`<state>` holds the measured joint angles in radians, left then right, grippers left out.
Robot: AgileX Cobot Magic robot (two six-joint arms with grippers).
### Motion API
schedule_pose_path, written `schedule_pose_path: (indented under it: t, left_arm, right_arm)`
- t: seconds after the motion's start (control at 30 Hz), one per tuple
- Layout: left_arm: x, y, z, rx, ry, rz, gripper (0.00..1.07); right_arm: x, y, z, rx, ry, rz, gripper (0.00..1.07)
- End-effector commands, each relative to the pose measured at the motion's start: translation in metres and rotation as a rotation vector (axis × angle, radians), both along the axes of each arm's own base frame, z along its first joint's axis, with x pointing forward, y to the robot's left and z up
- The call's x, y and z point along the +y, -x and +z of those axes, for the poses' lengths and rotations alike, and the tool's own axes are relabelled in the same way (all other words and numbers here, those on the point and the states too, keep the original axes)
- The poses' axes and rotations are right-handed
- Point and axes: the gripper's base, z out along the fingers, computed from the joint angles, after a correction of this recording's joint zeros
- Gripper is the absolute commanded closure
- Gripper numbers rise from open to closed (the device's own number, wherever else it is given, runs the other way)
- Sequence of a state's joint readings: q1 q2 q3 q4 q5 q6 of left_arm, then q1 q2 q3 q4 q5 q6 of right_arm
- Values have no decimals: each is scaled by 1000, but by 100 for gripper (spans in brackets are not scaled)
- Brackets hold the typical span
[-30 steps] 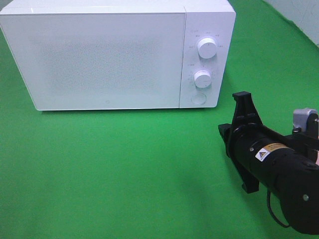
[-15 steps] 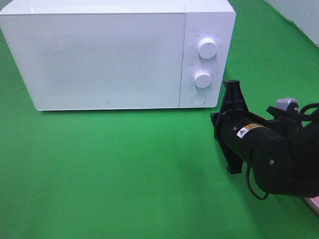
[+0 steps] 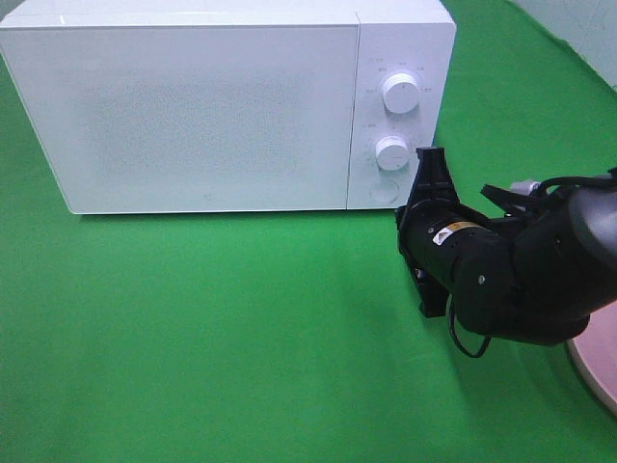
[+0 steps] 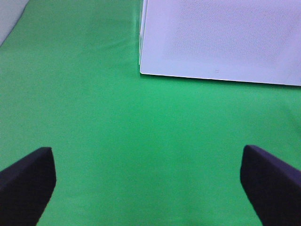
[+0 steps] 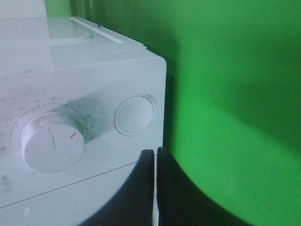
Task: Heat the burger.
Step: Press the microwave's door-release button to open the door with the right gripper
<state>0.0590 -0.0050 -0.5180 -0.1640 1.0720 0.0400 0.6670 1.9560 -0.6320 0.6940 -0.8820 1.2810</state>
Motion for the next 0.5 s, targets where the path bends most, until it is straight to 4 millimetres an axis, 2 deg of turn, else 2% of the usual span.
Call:
schedule_pose_path:
  t: [0.03,0.5]
  left_arm:
    - [0,2,-1,-20,0,-3,7]
    - [0,2,-1,-20,0,-3,7]
  right_arm:
    - [2,-14,0,-9,1,8,107]
    - [6,-41,-9,0,-16,-17,107]
